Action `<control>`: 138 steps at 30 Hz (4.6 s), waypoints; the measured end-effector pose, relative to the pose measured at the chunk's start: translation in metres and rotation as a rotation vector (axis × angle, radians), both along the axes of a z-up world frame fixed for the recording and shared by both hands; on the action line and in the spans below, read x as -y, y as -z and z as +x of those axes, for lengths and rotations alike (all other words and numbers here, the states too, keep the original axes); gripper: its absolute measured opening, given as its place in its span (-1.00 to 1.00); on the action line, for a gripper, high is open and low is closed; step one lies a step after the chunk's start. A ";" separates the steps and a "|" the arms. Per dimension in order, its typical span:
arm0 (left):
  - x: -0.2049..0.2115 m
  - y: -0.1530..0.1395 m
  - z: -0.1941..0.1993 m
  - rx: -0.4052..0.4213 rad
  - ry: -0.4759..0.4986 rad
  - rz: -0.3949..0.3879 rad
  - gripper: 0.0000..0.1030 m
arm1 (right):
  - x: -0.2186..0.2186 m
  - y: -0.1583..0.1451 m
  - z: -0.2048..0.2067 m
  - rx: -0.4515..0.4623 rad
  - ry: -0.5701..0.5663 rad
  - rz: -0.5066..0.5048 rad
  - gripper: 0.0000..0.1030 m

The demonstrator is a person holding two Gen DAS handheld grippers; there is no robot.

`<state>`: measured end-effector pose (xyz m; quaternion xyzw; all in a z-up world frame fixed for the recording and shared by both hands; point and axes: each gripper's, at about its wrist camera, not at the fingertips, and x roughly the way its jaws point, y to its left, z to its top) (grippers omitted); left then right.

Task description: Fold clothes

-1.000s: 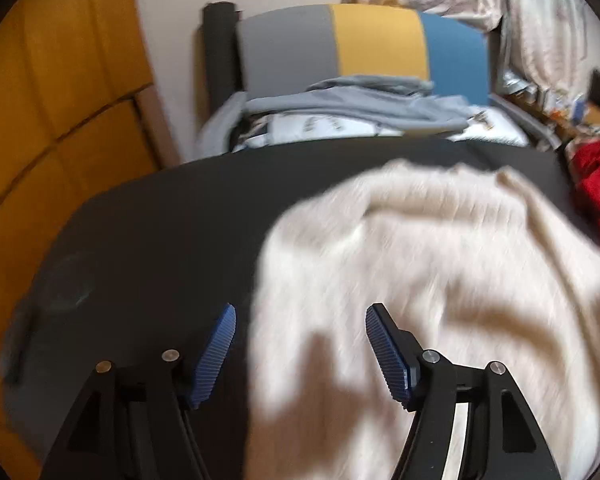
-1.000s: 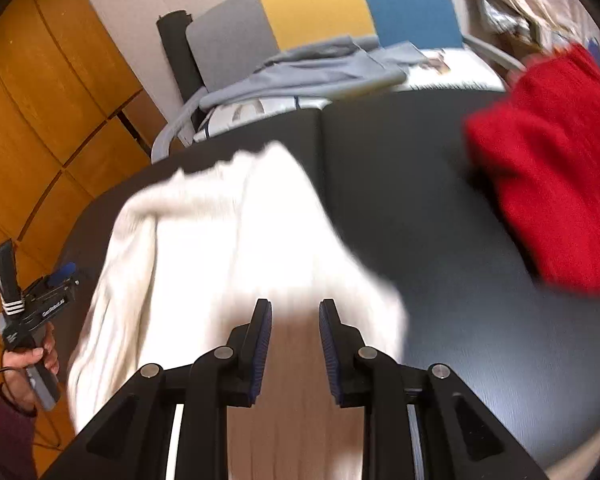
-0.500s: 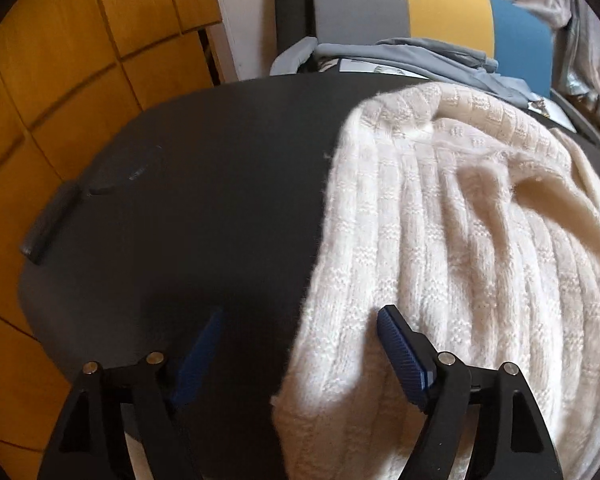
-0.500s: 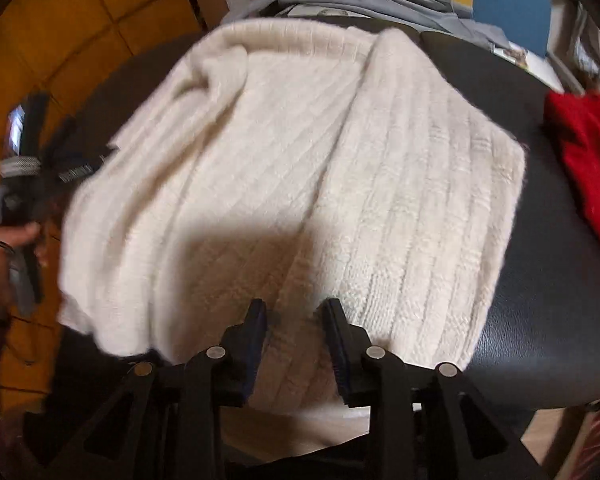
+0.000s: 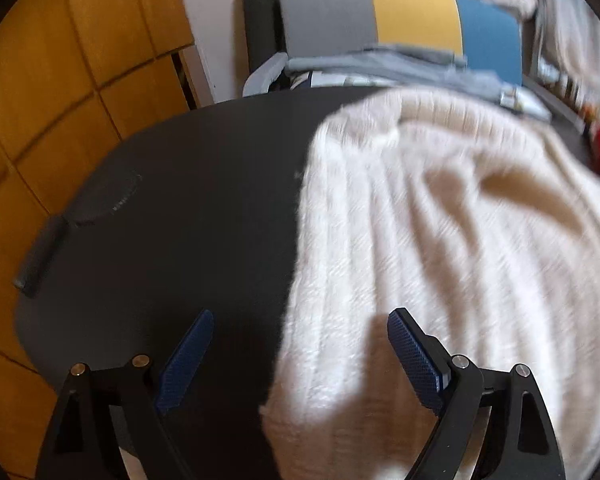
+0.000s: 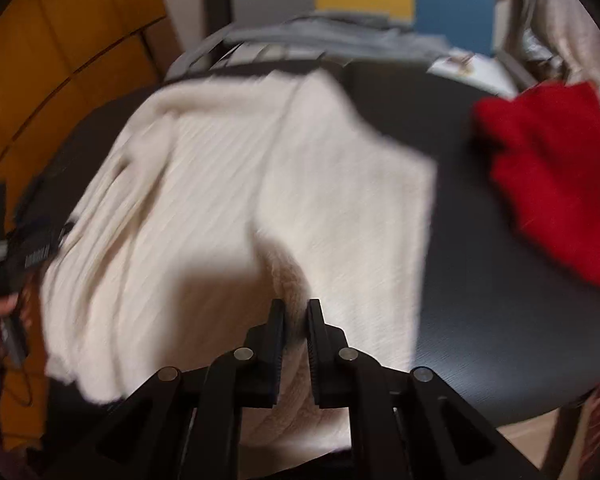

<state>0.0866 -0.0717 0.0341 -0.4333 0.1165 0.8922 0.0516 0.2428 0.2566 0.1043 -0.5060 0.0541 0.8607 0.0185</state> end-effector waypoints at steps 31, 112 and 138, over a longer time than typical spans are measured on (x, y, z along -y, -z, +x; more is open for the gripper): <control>0.043 0.011 -0.003 0.139 -0.075 0.200 1.00 | 0.079 0.045 -0.086 0.015 -0.221 -0.102 -0.45; 0.063 -0.025 0.034 0.256 -0.048 0.494 -0.54 | -0.055 0.019 0.020 -0.166 0.114 -0.390 -0.96; 0.057 0.000 0.056 0.184 -0.059 0.266 -0.02 | 0.003 0.043 0.026 -0.198 -0.173 -0.297 -0.80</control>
